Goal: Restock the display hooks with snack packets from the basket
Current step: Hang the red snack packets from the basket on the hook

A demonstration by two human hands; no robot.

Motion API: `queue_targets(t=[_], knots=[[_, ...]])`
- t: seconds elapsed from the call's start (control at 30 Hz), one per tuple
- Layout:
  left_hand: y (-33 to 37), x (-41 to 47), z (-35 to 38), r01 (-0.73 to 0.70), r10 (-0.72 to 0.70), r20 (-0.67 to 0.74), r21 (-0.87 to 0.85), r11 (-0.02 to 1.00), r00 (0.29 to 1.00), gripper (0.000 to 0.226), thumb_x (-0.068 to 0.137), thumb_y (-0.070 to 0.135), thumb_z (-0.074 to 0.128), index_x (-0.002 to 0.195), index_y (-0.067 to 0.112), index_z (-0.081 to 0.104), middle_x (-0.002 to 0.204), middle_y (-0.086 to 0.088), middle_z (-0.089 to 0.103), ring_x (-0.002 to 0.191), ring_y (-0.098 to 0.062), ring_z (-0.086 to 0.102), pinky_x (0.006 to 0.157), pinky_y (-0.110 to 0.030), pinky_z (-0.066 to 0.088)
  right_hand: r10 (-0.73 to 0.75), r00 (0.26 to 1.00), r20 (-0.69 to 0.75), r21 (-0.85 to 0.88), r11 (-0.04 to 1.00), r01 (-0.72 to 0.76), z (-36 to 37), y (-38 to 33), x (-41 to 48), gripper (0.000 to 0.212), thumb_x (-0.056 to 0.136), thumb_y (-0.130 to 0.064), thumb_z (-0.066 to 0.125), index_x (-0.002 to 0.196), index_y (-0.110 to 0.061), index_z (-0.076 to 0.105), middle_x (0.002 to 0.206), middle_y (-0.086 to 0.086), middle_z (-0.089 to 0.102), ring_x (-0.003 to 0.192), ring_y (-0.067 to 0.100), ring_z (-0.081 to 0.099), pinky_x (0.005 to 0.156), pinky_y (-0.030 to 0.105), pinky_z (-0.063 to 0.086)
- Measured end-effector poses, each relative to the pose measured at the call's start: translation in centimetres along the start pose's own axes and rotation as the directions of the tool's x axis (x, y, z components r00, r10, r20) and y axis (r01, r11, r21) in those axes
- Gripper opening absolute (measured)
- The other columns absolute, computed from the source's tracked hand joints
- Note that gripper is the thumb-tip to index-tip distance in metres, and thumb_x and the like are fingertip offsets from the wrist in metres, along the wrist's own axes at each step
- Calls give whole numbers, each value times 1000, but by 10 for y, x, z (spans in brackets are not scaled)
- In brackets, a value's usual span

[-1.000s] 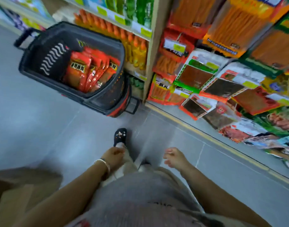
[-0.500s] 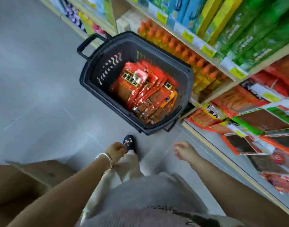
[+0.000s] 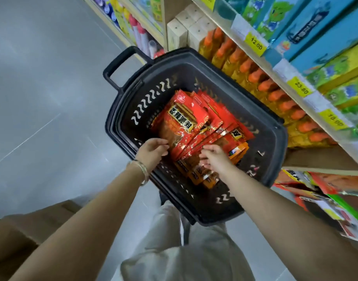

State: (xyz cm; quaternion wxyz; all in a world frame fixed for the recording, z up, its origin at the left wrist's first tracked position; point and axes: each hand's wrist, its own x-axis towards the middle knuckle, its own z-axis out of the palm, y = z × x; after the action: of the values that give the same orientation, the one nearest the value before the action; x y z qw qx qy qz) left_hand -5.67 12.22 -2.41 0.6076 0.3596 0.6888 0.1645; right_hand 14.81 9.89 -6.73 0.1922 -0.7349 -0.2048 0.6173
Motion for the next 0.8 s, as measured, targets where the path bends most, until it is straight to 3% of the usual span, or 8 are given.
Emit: queue_targets(t=[0.1, 0.2, 0.33, 0.43, 0.53, 0.7, 0.8], knots=[[0, 27, 12, -10, 13, -46, 51, 999, 999, 15, 91, 19, 57, 105, 19, 63, 108, 3, 63, 88, -10, 59, 81, -24, 50, 18, 999, -33, 17, 1000, -18, 12, -8, 49, 27, 96, -19, 51, 122, -15, 48, 97, -1, 60, 75, 10, 57, 66, 22, 46], [-2, 48, 13, -14, 18, -26, 147, 989, 999, 19, 91, 23, 55, 109, 26, 59, 112, 8, 61, 102, -9, 57, 86, -23, 44, 62, 993, -97, 36, 998, -59, 28, -15, 99, 34, 94, -27, 55, 124, -12, 50, 93, 2, 57, 74, 13, 53, 63, 24, 42], [-3, 53, 4, 49, -48, 27, -16, 999, 998, 17, 90, 23, 55, 104, 32, 59, 113, 9, 63, 106, -9, 59, 92, -31, 48, 98, 982, -161, 122, 989, -79, 44, -19, 129, 32, 88, -37, 63, 108, -13, 57, 87, 0, 55, 70, 13, 48, 61, 26, 39], [-3, 54, 1, 68, -63, 35, -135, 988, 997, 16, 92, 22, 53, 102, 33, 59, 111, 10, 64, 102, -5, 61, 91, -31, 48, -67, 972, -226, 0, 998, 69, 47, -14, 121, 19, 91, -33, 60, 83, -16, 59, 75, -3, 58, 67, 12, 50, 68, 28, 40], [-1, 55, 3, 79, -77, 25, -115, 990, 997, 14, 93, 24, 53, 103, 32, 58, 114, 8, 64, 100, -4, 61, 90, -29, 47, -209, 954, -213, -235, 959, 157, 39, -3, 95, 38, 96, -31, 51, 62, -19, 44, 59, -5, 47, 61, 18, 48, 64, 29, 37], [0, 55, 12, 90, -91, -18, -34, 995, 996, 20, 93, 24, 53, 113, 27, 54, 112, 6, 64, 101, -9, 62, 92, -27, 45, -296, 921, -253, -225, 944, 241, 13, 16, 38, 35, 99, -32, 46, 65, -26, 45, 60, -9, 48, 55, 4, 47, 56, 16, 38], [0, 54, 13, 79, -80, 17, 43, 996, 997, 36, 91, 27, 57, 125, 30, 46, 118, 11, 58, 109, -10, 56, 93, -27, 44, -318, 924, -212, -163, 944, 287, -2, 8, 11, 30, 97, -35, 47, 70, -24, 49, 66, -8, 51, 59, 6, 49, 60, 22, 41]])
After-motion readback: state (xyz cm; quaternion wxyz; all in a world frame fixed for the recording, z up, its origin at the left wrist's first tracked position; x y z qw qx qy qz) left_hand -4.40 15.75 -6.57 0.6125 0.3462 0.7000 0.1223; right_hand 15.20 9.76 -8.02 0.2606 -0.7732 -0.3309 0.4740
